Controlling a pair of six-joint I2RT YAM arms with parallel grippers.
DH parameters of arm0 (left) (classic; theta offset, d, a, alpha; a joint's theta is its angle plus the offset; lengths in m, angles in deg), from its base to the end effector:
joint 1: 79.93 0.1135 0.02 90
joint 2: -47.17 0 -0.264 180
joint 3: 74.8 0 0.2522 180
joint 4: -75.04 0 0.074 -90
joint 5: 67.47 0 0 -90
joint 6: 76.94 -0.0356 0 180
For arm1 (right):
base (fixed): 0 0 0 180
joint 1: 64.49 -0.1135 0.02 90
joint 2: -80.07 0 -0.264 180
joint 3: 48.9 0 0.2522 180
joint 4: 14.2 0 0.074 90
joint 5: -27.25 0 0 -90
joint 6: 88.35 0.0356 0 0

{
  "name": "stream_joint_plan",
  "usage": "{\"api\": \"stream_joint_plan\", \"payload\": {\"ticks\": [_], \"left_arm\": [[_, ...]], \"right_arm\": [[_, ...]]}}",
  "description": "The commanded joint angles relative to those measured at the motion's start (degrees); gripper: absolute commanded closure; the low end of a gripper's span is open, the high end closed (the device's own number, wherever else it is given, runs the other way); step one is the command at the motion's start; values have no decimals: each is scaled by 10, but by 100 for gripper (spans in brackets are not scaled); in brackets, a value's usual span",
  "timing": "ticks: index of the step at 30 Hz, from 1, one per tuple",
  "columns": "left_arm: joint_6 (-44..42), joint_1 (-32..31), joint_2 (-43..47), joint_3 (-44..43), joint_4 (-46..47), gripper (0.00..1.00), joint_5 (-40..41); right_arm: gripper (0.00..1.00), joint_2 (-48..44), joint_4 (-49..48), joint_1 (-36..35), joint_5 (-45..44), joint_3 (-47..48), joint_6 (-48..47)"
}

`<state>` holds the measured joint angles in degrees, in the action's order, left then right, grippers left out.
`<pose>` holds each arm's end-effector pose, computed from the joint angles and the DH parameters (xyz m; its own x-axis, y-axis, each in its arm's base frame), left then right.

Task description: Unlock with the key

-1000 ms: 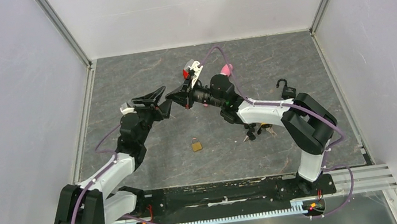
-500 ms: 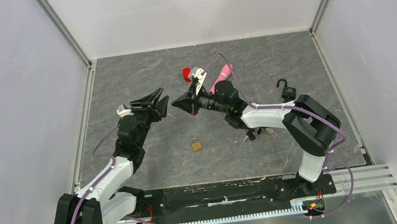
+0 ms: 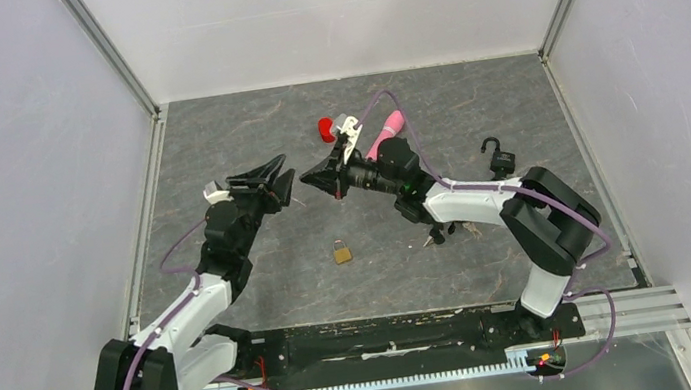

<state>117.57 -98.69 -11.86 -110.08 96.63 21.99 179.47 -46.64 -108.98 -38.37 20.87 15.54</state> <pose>0.2125 -0.0725 0.2342 -0.3110 -0.9167 0.2507 -0.1174 -0.2247 -0.9673 0.2669 0.2828 0.2545 -0.1899 0.1200 -0.9744 -0.9135 0.3420 0.2201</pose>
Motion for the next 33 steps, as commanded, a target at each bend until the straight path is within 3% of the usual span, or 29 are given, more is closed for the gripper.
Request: {"api": "stream_joint_plan", "payload": {"ticks": [1,4,8,18,25,33], "left_arm": [[-52,0,16,6,-11,43,-8],[-109,3,27,-4,-63,35,-15],[-185,7,9,-44,-151,26,-82],[-143,7,-92,-46,-53,23,-218],[-110,6,-107,-47,-8,24,-229],[-87,6,-101,-50,17,32,-238]], "right_arm": [[100,-31,-11,10,2,-12,-12],[100,-37,-2,21,6,-28,-14],[100,-63,2,26,21,-60,-26],[100,-85,-36,26,48,-91,-25],[100,-75,-74,21,84,-87,-7],[100,-61,-101,12,112,-86,-1]]}}
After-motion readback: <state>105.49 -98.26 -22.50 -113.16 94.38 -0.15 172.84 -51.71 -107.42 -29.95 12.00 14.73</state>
